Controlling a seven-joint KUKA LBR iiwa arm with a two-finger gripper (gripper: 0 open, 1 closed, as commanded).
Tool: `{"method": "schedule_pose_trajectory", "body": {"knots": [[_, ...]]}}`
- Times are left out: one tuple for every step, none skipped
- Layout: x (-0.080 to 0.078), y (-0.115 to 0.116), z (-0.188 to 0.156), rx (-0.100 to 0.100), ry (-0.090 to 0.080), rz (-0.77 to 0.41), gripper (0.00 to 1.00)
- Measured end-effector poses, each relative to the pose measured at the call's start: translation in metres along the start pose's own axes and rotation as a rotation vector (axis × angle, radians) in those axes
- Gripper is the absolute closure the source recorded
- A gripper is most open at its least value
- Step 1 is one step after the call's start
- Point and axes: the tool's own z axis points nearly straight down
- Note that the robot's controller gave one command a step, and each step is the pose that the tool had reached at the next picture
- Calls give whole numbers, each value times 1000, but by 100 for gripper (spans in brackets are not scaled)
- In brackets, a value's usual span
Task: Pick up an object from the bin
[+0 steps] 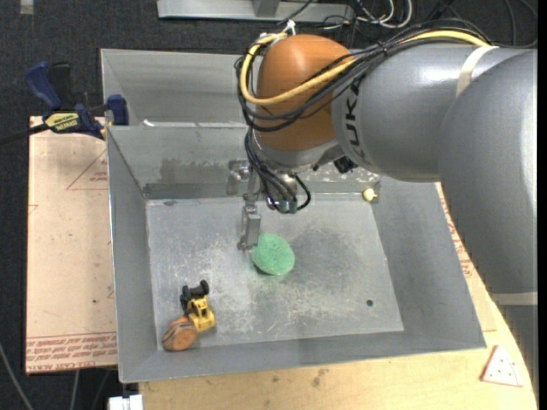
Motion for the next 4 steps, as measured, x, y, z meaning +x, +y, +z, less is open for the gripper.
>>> {"method": "schedule_pose_trajectory", "body": {"knots": [[-1,-1,-5,-1,-7,2,0],[24,-25,47,-1,-12,-59,0],[29,-47,88,0,-7,-24,0],[29,-96,90,-1,-4,-69,0]]}}
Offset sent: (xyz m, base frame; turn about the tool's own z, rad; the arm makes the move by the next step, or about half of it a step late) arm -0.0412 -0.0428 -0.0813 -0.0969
